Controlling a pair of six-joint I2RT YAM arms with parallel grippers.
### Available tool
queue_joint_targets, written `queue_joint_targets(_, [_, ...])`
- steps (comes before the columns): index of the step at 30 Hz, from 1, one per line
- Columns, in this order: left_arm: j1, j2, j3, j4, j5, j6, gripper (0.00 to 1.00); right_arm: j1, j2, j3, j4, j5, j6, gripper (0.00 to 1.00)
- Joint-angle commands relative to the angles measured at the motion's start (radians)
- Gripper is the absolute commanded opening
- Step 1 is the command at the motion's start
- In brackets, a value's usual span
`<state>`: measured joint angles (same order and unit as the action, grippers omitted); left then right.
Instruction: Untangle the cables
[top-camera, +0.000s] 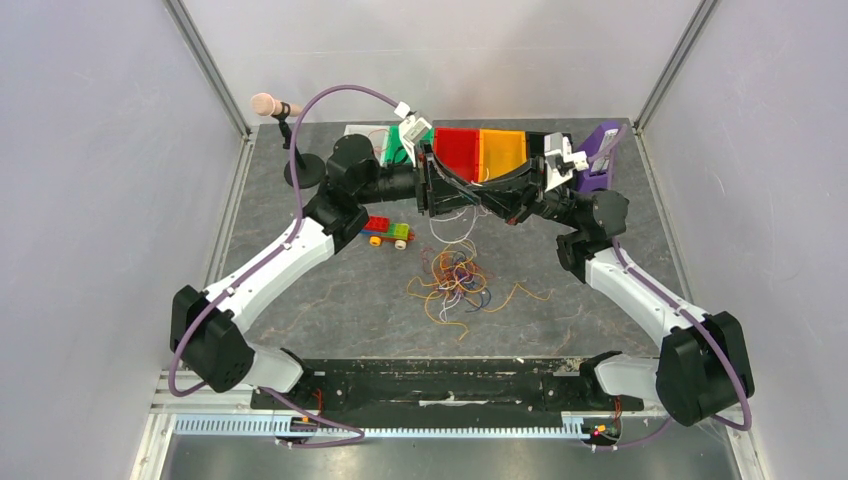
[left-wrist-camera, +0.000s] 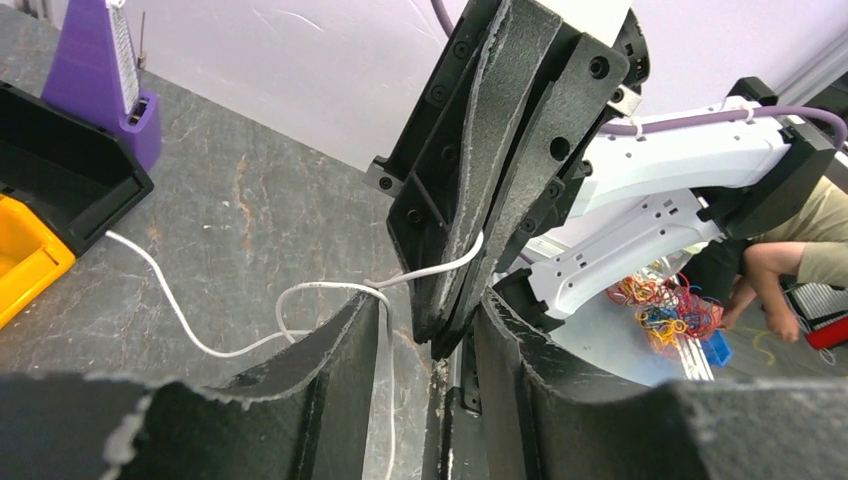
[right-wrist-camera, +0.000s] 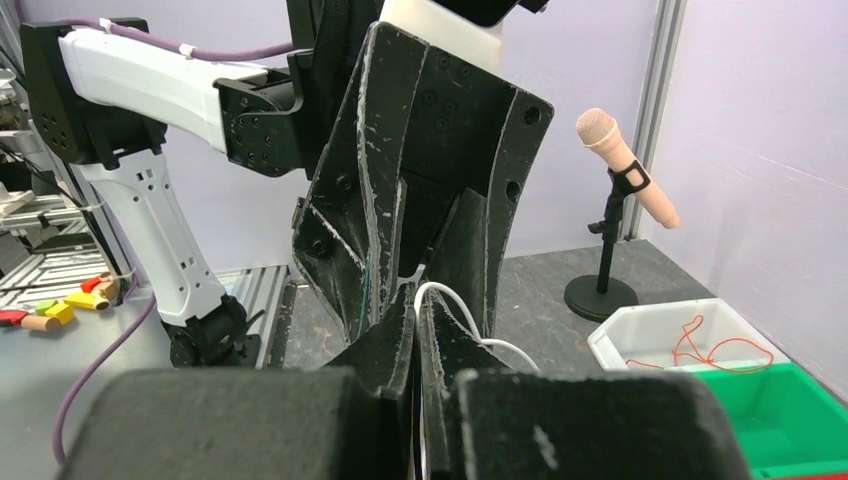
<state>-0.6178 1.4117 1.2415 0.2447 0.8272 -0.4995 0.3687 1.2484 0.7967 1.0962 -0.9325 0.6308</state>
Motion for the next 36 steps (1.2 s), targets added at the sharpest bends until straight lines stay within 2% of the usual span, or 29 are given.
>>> queue_joint_targets(1, [-0.003, -0.029, -0.022, 0.009, -0.094, 0.05, 0.47, 0.002, -0.009, 0.022, 0.104, 0.001, 0.09, 0.0])
queue_joint_targets(6, [-0.001, -0.061, -0.049, -0.014, -0.142, 0.122, 0.52, 0.003, -0.009, 0.022, 0.145, -0.006, 0.154, 0.0])
queue_joint_targets(15, [-0.002, -0.06, -0.045, -0.032, -0.175, 0.166, 0.51, 0.004, 0.014, 0.03, 0.197, -0.005, 0.244, 0.0])
queue_joint_targets(20, [-0.002, -0.059, -0.033, -0.04, -0.24, 0.186, 0.24, 0.005, 0.023, 0.034, 0.217, -0.009, 0.278, 0.0])
queue_joint_targets(22, [-0.002, -0.058, -0.025, -0.058, -0.246, 0.192, 0.23, 0.006, 0.022, 0.038, 0.217, -0.014, 0.283, 0.0])
queue_joint_targets(23, [-0.003, -0.06, -0.025, -0.062, -0.245, 0.194, 0.18, 0.006, 0.023, 0.039, 0.219, -0.013, 0.288, 0.0])
queue_joint_targets(25, [-0.002, -0.064, -0.027, -0.072, -0.245, 0.201, 0.03, 0.003, 0.026, 0.041, 0.221, -0.014, 0.295, 0.0])
queue_joint_targets(26, [-0.002, -0.067, -0.028, -0.079, -0.25, 0.206, 0.02, -0.004, 0.028, 0.043, 0.218, -0.014, 0.301, 0.0])
queue_joint_targets(33, [0.023, -0.1, -0.055, -0.081, -0.24, 0.236, 0.02, -0.065, 0.054, 0.081, 0.294, -0.015, 0.443, 0.0])
queue_joint_targets(34, [0.022, -0.1, -0.059, -0.068, -0.212, 0.237, 0.05, -0.064, 0.06, 0.086, 0.31, -0.015, 0.471, 0.0])
queue_joint_targets(35, [0.021, -0.099, -0.062, -0.047, -0.184, 0.231, 0.15, -0.065, 0.063, 0.091, 0.331, -0.009, 0.494, 0.0])
queue_joint_targets(36, [0.021, -0.094, -0.062, -0.027, -0.153, 0.214, 0.29, -0.061, 0.067, 0.092, 0.341, -0.005, 0.512, 0.0])
